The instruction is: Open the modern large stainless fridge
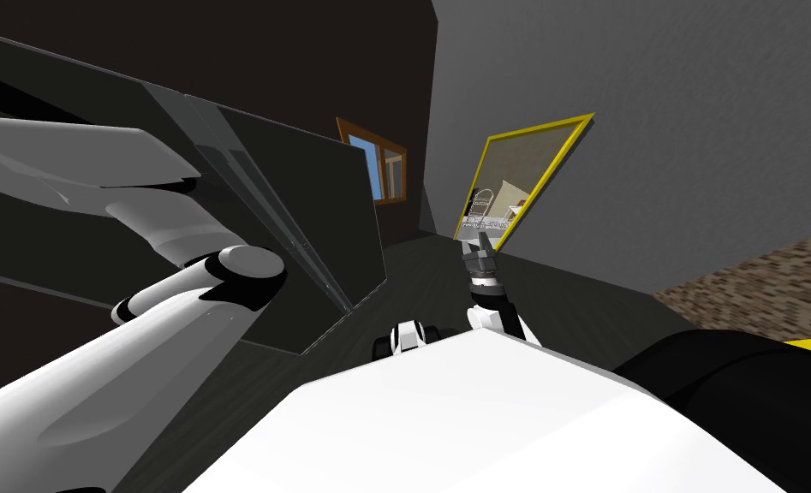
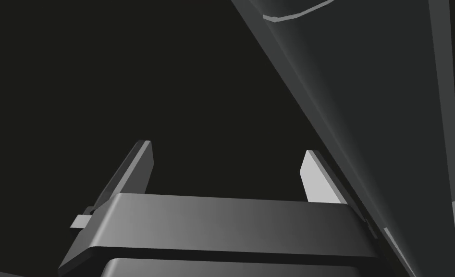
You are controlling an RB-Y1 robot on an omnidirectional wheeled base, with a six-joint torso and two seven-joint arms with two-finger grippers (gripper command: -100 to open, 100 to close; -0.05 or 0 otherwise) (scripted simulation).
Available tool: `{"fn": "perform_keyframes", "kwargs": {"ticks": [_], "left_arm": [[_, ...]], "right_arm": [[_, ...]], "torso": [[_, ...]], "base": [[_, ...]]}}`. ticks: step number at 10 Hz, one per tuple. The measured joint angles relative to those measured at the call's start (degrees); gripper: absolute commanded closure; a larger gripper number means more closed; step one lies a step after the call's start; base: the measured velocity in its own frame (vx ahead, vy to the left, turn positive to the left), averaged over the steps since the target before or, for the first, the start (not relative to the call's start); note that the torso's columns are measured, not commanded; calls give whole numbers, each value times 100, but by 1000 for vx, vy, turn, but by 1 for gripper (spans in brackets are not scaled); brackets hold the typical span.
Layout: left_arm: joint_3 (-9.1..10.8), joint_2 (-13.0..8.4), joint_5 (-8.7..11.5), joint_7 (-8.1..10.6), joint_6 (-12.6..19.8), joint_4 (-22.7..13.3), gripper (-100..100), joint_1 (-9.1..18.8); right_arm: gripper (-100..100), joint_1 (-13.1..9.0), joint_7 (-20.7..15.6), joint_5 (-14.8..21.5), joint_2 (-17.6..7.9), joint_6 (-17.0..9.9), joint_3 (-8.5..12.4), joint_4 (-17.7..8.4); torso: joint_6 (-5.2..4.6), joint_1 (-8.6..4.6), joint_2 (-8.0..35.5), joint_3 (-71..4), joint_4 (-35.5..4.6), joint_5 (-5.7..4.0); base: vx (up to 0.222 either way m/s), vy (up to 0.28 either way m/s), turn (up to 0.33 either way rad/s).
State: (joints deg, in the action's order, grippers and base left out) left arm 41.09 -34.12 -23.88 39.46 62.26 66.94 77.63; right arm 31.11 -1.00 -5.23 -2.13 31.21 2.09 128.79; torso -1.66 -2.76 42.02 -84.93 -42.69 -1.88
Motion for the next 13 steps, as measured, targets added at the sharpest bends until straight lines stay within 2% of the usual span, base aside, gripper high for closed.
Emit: {"fn": "perform_keyframes", "kwargs": {"ticks": [2,3,5,6,8,9,10,11,13], "left_arm": [[-16,-20,-39,26,9,-78,-100,60],[6,-55,-62,23,21,-98,-100,23],[217,-4,59,88,-60,-76,-100,-281],[228,-5,62,103,-72,-75,100,-293],[104,-103,-44,95,-87,-227,100,-77],[99,-116,-56,91,-86,-233,-100,-72],[82,-117,-75,88,-116,-184,-100,-44],[83,-111,-58,25,-54,26,-100,-47],[43,-167,-146,45,-77,-11,-100,61]], "right_arm": [[0,0,0,0,0,0,0,0],[0,0,0,0,0,0,0,0],[0,1,0,0,-1,0,1,0],[0,0,0,0,-1,0,1,0],[0,-1,0,0,1,0,-1,0],[0,-1,0,0,1,0,-1,0],[0,0,0,0,1,0,-1,0],[0,2,0,0,1,0,0,0],[0,1,0,0,0,0,0,-1]], "torso": [[-13,-8,-8,-8,2,-8],[31,31,6,8,9,27],[116,240,0,14,37,150],[136,252,5,16,46,173],[108,170,16,24,40,133],[127,202,9,23,43,146],[135,213,-14,9,50,156],[128,219,-16,5,49,152],[61,171,-27,-14,54,110]], "base": [[0,8,46],[20,134,177],[59,144,57],[-36,-53,-88],[-44,-77,-23],[64,-83,-93],[112,-123,-69],[76,-101,26],[62,-62,-30]]}}
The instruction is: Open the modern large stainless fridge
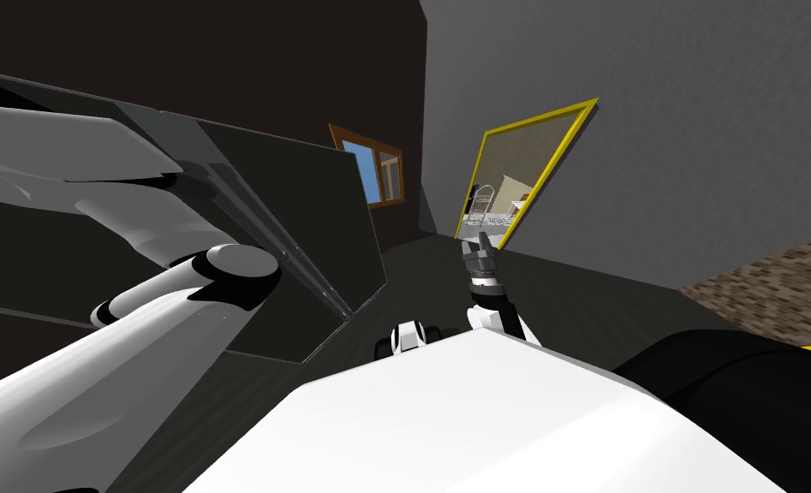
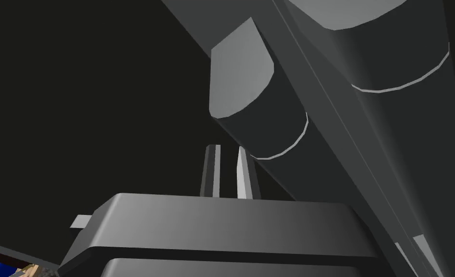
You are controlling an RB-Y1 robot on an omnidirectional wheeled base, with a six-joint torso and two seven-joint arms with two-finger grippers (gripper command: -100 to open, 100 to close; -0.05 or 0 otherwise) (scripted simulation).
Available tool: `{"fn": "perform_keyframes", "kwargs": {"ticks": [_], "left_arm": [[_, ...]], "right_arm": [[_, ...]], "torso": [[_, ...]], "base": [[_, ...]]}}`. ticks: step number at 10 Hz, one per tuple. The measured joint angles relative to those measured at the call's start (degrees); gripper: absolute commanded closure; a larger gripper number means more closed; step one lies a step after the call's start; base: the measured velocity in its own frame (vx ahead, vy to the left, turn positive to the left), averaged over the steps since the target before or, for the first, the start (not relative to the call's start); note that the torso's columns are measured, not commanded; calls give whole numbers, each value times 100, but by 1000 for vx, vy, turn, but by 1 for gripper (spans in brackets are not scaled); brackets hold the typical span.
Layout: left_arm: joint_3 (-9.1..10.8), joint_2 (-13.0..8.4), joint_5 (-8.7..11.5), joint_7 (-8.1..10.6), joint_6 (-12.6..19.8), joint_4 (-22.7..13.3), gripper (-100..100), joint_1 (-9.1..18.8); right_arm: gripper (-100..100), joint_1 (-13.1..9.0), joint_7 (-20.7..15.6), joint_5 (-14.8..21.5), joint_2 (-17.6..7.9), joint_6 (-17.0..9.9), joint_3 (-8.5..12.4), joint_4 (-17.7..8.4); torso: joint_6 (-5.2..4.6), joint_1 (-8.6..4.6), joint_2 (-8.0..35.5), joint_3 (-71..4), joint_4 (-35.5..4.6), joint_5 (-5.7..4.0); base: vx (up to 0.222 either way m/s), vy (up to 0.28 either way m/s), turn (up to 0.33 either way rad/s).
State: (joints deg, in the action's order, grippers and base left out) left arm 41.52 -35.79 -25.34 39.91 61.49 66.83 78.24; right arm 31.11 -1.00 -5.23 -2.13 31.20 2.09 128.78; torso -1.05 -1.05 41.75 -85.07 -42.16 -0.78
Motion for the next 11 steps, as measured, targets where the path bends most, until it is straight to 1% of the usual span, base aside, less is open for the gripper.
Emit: {"fn": "perform_keyframes", "kwargs": {"ticks": [1,2,4,5,6,7,8,9,11], "left_arm": [[-26,-26,-42,27,-77,4,-100,56],[-14,-80,-63,34,-113,24,-100,63],[138,-133,-20,111,-211,-32,-100,-78],[149,-143,-19,120,-225,-31,100,-85],[72,-128,-74,93,-168,39,100,-11],[68,-144,-88,84,-155,54,100,-6],[115,-221,-189,100,-126,129,100,-58],[136,-224,-270,127,-89,216,100,-107],[160,-286,-500,231,-52,289,100,-149]], "right_arm": [[0,0,0,0,0,0,0,0],[0,0,0,0,0,0,0,1],[0,0,0,0,-1,0,1,1],[0,0,0,0,-1,0,1,0],[0,-1,0,0,1,0,-1,0],[0,0,0,0,0,0,0,1],[0,0,0,0,3,0,-2,1],[0,0,0,0,3,0,-3,1],[0,1,0,0,3,1,-3,1]], "torso": [[-27,-48,-26,-15,20,-13],[-8,-42,-23,-8,32,6],[43,100,-34,-15,39,79],[64,96,-15,-4,26,80],[36,26,1,8,23,52],[50,29,6,16,15,43],[82,5,28,32,0,45],[91,29,40,42,-8,48],[106,105,48,46,-11,79]], "base": [[23,8,96],[60,142,179],[33,121,39],[-34,-106,-106],[-26,-53,23],[-22,-212,129],[8,-299,70],[55,-288,30],[40,-318,86]]}}
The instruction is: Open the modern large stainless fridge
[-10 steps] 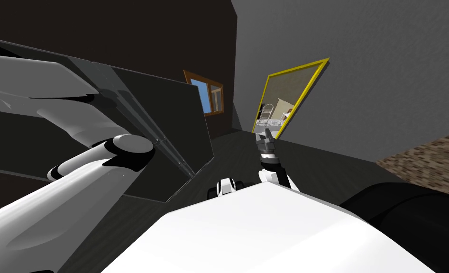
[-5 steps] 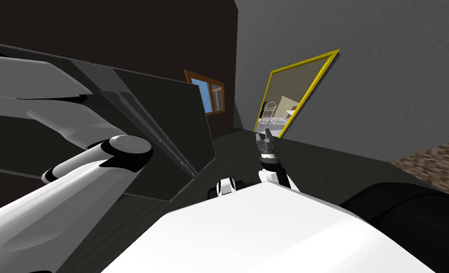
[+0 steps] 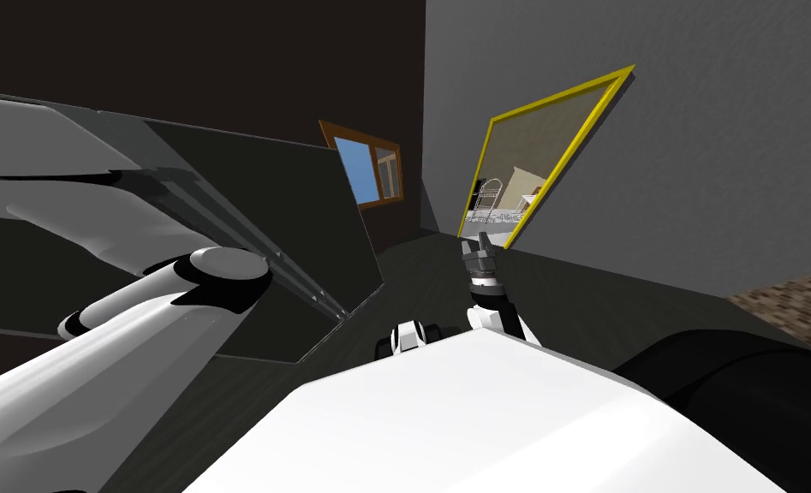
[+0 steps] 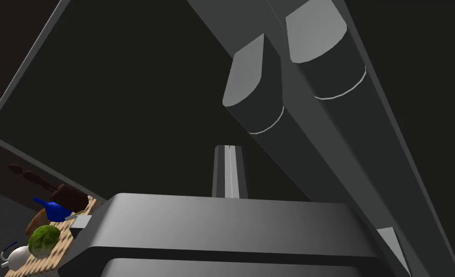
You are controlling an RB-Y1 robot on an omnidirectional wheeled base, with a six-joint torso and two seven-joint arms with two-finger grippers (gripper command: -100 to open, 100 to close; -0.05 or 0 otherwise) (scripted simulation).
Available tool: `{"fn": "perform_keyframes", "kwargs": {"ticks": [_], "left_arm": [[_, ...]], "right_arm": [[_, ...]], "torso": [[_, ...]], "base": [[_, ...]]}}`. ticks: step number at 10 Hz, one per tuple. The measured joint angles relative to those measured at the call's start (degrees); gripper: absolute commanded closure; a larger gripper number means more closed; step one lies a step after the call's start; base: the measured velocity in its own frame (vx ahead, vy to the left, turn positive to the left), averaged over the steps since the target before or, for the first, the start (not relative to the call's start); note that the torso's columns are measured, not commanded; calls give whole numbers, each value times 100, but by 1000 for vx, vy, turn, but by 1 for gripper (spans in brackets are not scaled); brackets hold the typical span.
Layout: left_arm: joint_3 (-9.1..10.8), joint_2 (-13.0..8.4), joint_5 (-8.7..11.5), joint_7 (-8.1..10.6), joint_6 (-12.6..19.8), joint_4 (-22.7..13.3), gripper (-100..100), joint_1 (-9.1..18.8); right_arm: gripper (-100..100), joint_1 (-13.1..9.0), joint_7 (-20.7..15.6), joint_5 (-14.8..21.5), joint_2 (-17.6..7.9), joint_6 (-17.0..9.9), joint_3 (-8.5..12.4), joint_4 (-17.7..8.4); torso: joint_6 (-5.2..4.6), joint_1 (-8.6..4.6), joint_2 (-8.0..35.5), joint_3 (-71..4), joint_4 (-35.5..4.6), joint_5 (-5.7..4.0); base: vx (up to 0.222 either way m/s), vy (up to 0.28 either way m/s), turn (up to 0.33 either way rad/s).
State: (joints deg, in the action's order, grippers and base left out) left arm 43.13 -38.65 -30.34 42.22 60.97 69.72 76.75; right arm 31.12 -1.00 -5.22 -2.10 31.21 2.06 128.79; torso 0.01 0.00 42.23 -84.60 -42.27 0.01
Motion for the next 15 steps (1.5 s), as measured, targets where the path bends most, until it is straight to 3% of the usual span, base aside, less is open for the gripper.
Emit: {"fn": "perform_keyframes", "kwargs": {"ticks": [6,7,8,15], "left_arm": [[163,-334,-733,313,77,205,100,-195],[189,-354,-766,311,108,279,100,-230],[192,-352,-766,305,118,293,-100,-234],[249,-526,-979,361,275,371,-100,-115]], "right_arm": [[0,-1,0,0,-1,0,0,0],[0,-1,0,0,-2,0,1,0],[0,-1,0,0,-3,0,3,0],[0,2,0,-1,-5,0,4,0]], "torso": [[-1,1,12,8,-5,-2],[-3,27,5,3,-2,5],[-1,60,0,0,1,17],[-1,-4,9,7,-4,-2]], "base": [[9,-306,74],[1,-78,3],[91,13,-27],[179,69,-15]]}}
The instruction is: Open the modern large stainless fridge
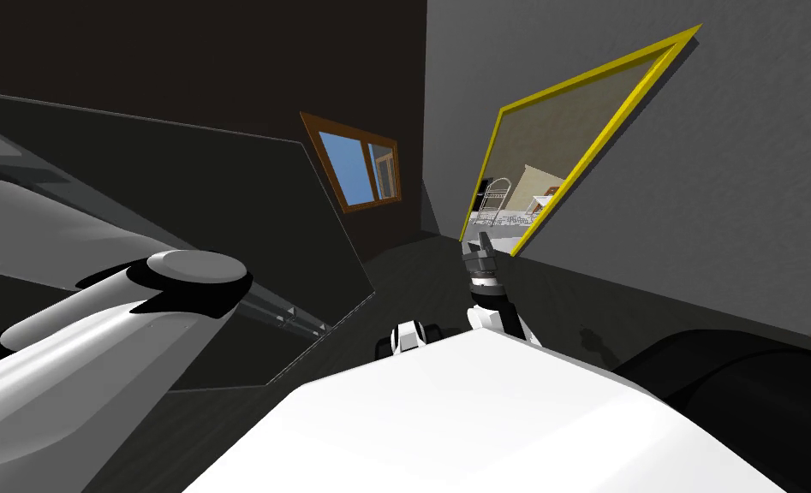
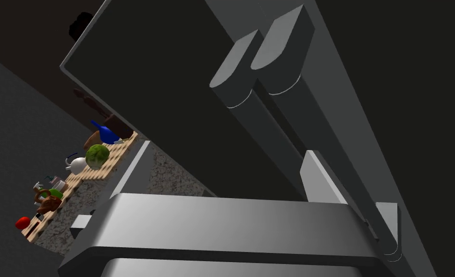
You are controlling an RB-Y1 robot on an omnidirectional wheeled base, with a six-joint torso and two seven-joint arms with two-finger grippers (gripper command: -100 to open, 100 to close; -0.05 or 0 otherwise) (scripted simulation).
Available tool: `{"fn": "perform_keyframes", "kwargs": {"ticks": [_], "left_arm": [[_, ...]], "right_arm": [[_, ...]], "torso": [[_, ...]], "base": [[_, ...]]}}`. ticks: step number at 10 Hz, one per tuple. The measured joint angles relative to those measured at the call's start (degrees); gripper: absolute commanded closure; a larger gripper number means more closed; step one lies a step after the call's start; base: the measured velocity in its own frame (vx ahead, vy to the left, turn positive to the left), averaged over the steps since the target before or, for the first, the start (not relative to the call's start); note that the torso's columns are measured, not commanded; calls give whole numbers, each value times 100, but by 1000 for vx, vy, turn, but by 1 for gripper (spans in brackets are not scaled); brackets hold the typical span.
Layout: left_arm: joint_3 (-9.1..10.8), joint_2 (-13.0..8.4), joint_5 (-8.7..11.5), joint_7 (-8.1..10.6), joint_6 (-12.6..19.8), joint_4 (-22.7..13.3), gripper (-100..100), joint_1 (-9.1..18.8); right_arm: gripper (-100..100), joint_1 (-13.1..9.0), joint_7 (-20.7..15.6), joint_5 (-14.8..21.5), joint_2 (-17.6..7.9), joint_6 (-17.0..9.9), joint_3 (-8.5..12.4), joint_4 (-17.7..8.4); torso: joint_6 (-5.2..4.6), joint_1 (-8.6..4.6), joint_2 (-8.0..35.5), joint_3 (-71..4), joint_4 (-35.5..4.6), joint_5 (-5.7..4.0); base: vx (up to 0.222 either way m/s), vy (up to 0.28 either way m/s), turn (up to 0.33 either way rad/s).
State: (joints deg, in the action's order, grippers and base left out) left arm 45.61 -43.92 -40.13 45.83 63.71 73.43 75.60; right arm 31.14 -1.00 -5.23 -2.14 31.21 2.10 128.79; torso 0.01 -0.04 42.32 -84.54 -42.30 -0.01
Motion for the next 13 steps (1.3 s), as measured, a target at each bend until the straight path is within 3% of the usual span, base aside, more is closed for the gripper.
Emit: {"fn": "perform_keyframes", "kwargs": {"ticks": [6,7,8,9,12,13], "left_arm": [[43,-128,-170,37,126,68,-100,85],[43,-127,-169,37,125,67,100,84],[42,-128,-169,37,124,67,100,84],[58,-157,-266,32,158,188,100,38],[85,-302,-600,148,223,200,100,-14],[120,-321,-697,145,271,351,100,-87]], "right_arm": [[0,-2,0,0,1,0,-1,0],[0,-3,0,0,1,0,-1,0],[0,-3,0,0,1,-1,-1,0],[0,-2,0,0,3,0,-3,0],[0,-2,0,0,3,0,-3,0],[0,-2,0,0,4,0,-3,0]], "torso": [[-2,-10,20,10,-4,-2],[0,-12,33,21,-10,-5],[-1,-7,25,16,-8,-2],[31,-37,8,16,-2,10],[-3,-15,-3,-3,-1,-11],[-2,-18,-2,-1,1,-7]], "base": [[130,55,-11],[10,4,0],[69,-155,31],[72,-225,90],[75,-235,69],[54,-250,75]]}}
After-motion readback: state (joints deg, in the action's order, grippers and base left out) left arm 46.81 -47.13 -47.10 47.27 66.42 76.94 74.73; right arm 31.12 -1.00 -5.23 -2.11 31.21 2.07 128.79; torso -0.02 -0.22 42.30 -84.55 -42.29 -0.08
